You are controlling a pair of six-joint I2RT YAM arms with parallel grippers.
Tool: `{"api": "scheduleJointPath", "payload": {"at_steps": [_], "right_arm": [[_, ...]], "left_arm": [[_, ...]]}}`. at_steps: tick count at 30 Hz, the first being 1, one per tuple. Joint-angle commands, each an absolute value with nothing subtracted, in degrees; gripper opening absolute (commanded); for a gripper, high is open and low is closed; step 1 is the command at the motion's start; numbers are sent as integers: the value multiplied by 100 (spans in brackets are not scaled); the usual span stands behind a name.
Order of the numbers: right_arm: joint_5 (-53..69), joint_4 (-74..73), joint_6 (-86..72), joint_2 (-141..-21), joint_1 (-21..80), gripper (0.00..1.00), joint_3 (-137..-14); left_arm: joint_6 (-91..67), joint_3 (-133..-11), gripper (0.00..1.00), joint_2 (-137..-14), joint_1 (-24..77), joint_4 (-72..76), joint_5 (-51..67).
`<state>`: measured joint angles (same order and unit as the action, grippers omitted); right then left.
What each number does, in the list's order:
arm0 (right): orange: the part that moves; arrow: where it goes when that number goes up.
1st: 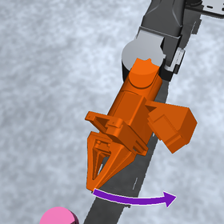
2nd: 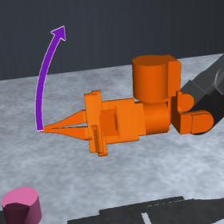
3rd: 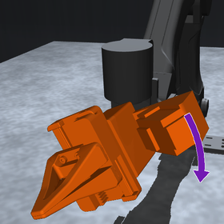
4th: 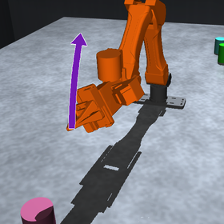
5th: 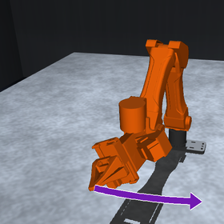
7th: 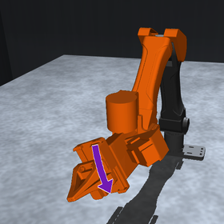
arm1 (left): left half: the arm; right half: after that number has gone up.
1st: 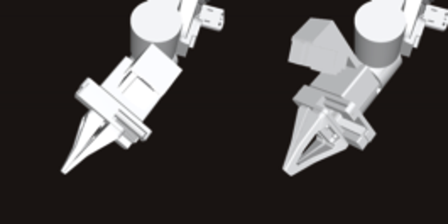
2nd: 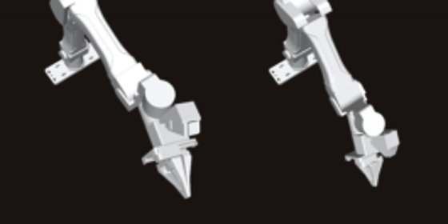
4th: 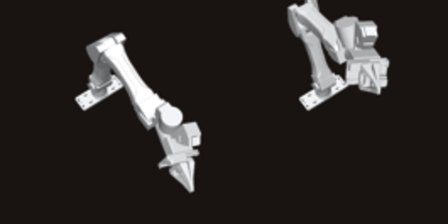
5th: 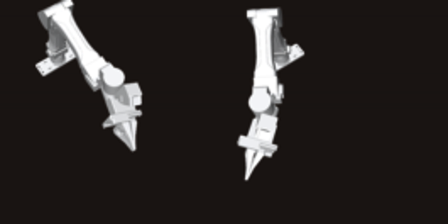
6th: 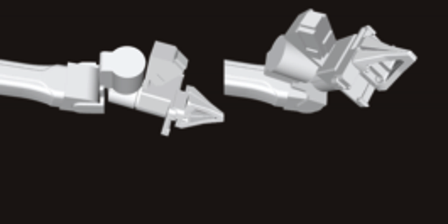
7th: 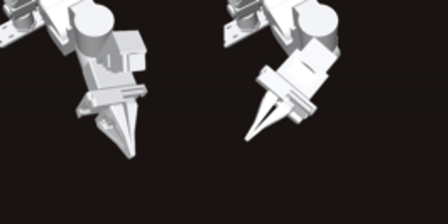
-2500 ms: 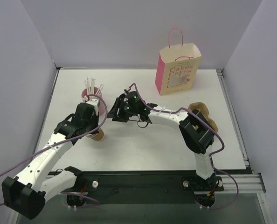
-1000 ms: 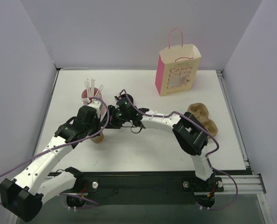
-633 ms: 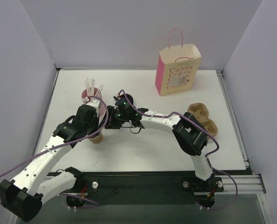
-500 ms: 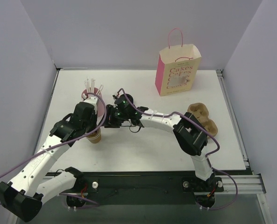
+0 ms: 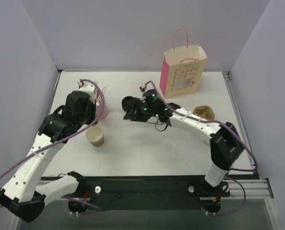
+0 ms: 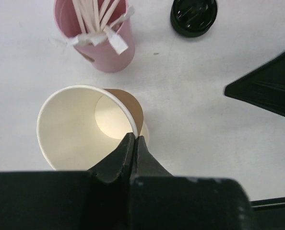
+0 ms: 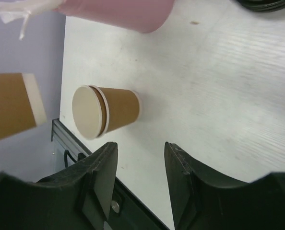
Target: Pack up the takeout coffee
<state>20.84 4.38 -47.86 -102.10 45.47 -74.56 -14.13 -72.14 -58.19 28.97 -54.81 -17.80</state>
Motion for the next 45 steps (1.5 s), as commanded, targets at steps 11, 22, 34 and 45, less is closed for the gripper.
{"api": "scheduleJointPath", "payload": {"at_steps": [11,22,34,45], "right_arm": [[-1395,-2002,-3032,-5135,4438,63,-5072],[-2083,-2882,-3401,-3270,4614,99,-4623],[-1942,-3050,-3489,-3261,4676,99,-4711],[-1784,-3041,-3533,-3419,4781,99,-4799]], "left_arm": [[-1441,-9166,0,-8216,4921,-5036,-2487],[-1758,-9957,0,-10449,5792,-4553,-2233],[-1986,-9835,14,-11057,6012,-4368,-1864],[-1802,-10248,43,-10547,5933,-4754,-2346]]}}
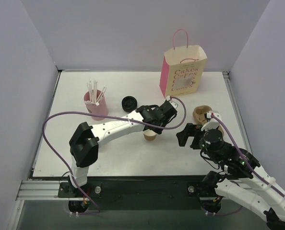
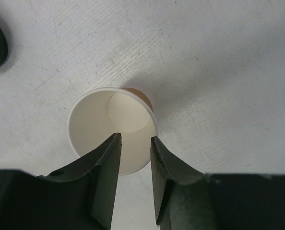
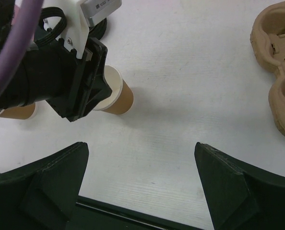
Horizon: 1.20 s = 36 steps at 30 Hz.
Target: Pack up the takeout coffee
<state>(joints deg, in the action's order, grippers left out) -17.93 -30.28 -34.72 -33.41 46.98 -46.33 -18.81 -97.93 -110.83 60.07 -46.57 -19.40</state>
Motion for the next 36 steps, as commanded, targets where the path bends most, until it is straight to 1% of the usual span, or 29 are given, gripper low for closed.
{"api": "scheduleJointPath", "payload": {"at_steps": [1,4,7,11,15,21,25,36], "right_arm": [[-1784,-3032,-3533,-3428,4781,99,-4816],[-1793,-3024,-3524,-3463,4825,99,-4816],[-1793,-3006,-3507,-3498,4834,99,-4790],[-1793,-2997,-3445,-3586,4843,99,-4825],[-1793,-2971,-3393,-3647,4860,98,-4895],[-1784,-2962,-3375,-3753,4896,98,-4948],[-1802,-2953,-3358,-3840,4913,98,-4992],[-1802,-2874,-3322,-4096,4931,98,-5036]], "left_arm": [[-1784,-10283,43,-10512,5898,-4755,-2434],[-1635,-10292,44,-10398,5600,-4755,-2689],[-1433,-10283,44,-10432,5143,-4694,-2689],[-969,-10222,46,-10704,4493,-4212,-2593],[-765,-10458,49,-11126,4158,-3999,-2321],[-536,-11091,50,-12057,3947,-3894,-2197],[-554,-11416,50,-12461,3815,-3955,-2075],[-518,-11584,50,-13034,3674,-3850,-1995]]}}
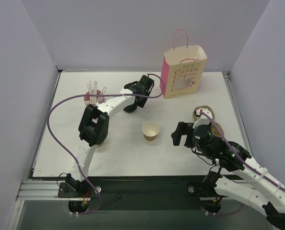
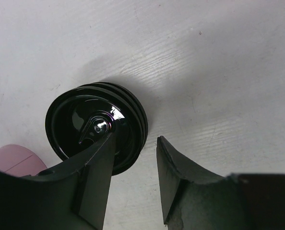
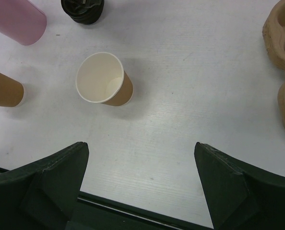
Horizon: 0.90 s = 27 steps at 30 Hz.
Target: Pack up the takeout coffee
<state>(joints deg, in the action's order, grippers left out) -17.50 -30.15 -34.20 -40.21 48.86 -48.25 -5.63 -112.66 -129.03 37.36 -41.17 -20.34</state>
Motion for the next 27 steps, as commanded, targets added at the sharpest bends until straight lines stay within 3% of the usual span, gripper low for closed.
{"api": "scheduleJointPath", "payload": {"at_steps": [1,20,27], "right_arm": [[-1802,-2874,-3331,-4104,4948,98,-5036],[-1784,-2786,-3287,-4201,4948,98,-5080],[-1828,-2777,-3287,-4096,4948,98,-4992]], "left_arm": [[-519,-11601,49,-13052,3665,-3841,-1986],[-483,-11523,38,-13245,3560,-3832,-1872],[-483,-11566,23,-13175,3560,-3964,-1872]]}}
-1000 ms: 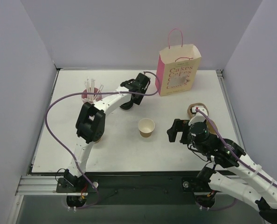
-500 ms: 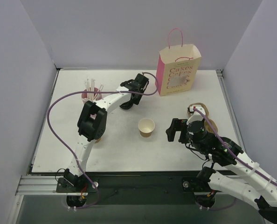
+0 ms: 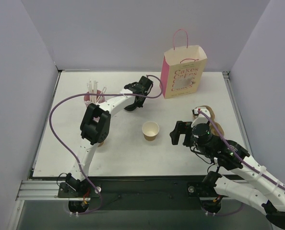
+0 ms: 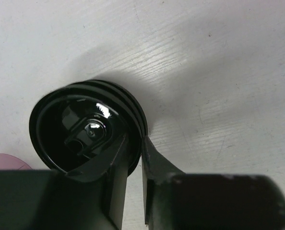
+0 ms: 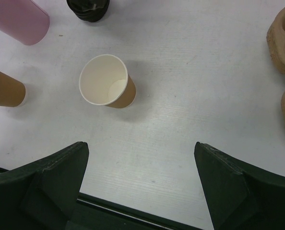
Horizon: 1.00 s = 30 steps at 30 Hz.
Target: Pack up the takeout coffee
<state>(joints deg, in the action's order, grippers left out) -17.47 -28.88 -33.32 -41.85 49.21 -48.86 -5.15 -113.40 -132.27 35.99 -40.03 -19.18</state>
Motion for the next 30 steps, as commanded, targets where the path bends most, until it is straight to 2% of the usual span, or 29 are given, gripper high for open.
{"api": "scheduleJointPath", "payload": {"at_steps": [1,24,27,30], "right_arm": [[-1828,-2777,-3296,-4096,4957,98,-4983],[-1670,-2409,-3392,-4193,4975,98,-4896],[-1793,-2023,-3392,-4184,4975,98,-4747],[-1933,-1233,-3366,-4166,4966,98,-4545]], "left_arm": [[-483,-11558,22,-13157,3560,-3964,-1863],[-721,-11382,21,-11866,3551,-4508,-1319],[-800,-11190,21,-11497,3525,-4579,-863],[-844,-10847,21,-10874,3454,-4509,199]]}}
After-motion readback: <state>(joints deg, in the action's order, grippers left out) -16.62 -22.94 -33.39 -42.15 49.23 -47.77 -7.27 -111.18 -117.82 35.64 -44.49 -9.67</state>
